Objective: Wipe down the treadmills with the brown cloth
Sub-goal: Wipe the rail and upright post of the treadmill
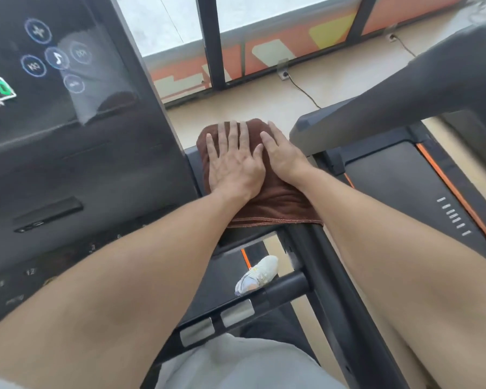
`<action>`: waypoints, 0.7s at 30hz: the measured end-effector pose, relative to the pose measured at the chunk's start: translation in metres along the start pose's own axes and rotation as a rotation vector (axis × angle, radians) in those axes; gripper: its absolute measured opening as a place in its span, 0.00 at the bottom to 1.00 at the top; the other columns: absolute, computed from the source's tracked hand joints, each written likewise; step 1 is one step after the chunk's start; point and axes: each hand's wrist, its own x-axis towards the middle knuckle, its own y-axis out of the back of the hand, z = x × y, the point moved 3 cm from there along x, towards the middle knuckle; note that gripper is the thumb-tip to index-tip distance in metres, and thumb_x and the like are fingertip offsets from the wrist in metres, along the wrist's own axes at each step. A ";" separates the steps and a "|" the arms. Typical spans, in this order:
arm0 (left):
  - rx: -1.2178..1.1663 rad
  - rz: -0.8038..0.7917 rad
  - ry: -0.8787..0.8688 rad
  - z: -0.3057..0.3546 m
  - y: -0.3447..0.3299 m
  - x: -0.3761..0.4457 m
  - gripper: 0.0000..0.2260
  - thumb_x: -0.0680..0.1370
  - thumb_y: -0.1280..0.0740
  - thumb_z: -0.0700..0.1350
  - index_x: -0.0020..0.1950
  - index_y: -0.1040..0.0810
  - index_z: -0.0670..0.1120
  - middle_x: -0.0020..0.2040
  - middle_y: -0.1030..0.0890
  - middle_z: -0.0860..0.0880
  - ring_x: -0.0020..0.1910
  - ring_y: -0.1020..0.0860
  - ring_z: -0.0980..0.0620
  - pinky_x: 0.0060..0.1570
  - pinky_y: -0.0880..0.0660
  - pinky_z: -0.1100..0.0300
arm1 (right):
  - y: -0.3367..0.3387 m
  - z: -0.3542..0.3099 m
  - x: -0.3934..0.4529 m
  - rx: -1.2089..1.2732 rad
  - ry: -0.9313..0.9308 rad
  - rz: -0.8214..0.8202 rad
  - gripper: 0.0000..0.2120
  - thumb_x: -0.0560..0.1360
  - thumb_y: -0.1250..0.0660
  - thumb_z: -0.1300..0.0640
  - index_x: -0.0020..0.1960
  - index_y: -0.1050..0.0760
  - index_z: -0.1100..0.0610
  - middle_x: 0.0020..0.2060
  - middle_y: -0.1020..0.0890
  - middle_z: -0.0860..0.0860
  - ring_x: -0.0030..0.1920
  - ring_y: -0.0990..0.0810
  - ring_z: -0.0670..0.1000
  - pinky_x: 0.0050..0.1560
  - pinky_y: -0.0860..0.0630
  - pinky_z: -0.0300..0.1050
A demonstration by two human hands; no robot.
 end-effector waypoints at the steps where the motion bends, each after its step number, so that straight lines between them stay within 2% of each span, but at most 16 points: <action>1: 0.005 -0.011 -0.007 0.001 -0.002 -0.010 0.30 0.85 0.59 0.59 0.84 0.57 0.47 0.84 0.58 0.48 0.82 0.64 0.48 0.79 0.66 0.44 | 0.000 0.002 -0.011 -0.024 0.006 -0.004 0.27 0.86 0.50 0.42 0.83 0.48 0.46 0.81 0.40 0.48 0.80 0.40 0.52 0.76 0.45 0.46; 4: 0.007 -0.029 -0.018 0.007 -0.008 -0.043 0.30 0.85 0.58 0.58 0.84 0.60 0.47 0.83 0.62 0.48 0.81 0.66 0.48 0.78 0.67 0.44 | 0.000 0.011 -0.044 -0.072 0.012 -0.004 0.28 0.86 0.49 0.43 0.84 0.51 0.46 0.82 0.42 0.49 0.80 0.43 0.52 0.77 0.46 0.46; 9: 0.021 -0.013 -0.016 0.019 -0.021 -0.098 0.31 0.85 0.58 0.59 0.83 0.60 0.46 0.84 0.61 0.47 0.82 0.65 0.47 0.78 0.67 0.44 | -0.002 0.028 -0.095 -0.072 0.036 0.032 0.28 0.87 0.47 0.48 0.84 0.50 0.50 0.82 0.44 0.50 0.81 0.47 0.49 0.78 0.51 0.43; 12: 0.016 -0.004 -0.027 0.021 -0.024 -0.116 0.30 0.85 0.58 0.59 0.83 0.59 0.47 0.84 0.60 0.47 0.82 0.64 0.47 0.78 0.68 0.44 | -0.005 0.035 -0.116 -0.105 0.024 0.081 0.27 0.86 0.47 0.46 0.84 0.49 0.48 0.82 0.42 0.50 0.81 0.44 0.51 0.79 0.48 0.49; 14: 0.014 -0.012 -0.037 0.020 -0.024 -0.119 0.30 0.85 0.58 0.60 0.83 0.59 0.47 0.84 0.60 0.47 0.82 0.64 0.47 0.78 0.68 0.44 | -0.008 0.037 -0.122 -0.149 -0.004 0.105 0.27 0.86 0.48 0.44 0.83 0.49 0.45 0.81 0.40 0.50 0.80 0.41 0.53 0.78 0.44 0.55; 18: 0.043 -0.017 -0.056 0.021 -0.023 -0.108 0.30 0.85 0.59 0.59 0.83 0.59 0.47 0.84 0.60 0.48 0.82 0.64 0.47 0.78 0.67 0.42 | -0.007 0.037 -0.116 -0.183 -0.064 0.103 0.26 0.86 0.50 0.42 0.83 0.49 0.43 0.80 0.36 0.50 0.77 0.35 0.58 0.75 0.41 0.54; 21: 0.032 -0.049 -0.111 0.016 -0.017 -0.075 0.29 0.85 0.60 0.59 0.83 0.60 0.49 0.84 0.61 0.50 0.81 0.65 0.49 0.78 0.67 0.43 | -0.005 0.035 -0.096 -0.114 -0.094 0.062 0.27 0.86 0.52 0.41 0.83 0.47 0.46 0.80 0.37 0.49 0.78 0.37 0.56 0.78 0.43 0.54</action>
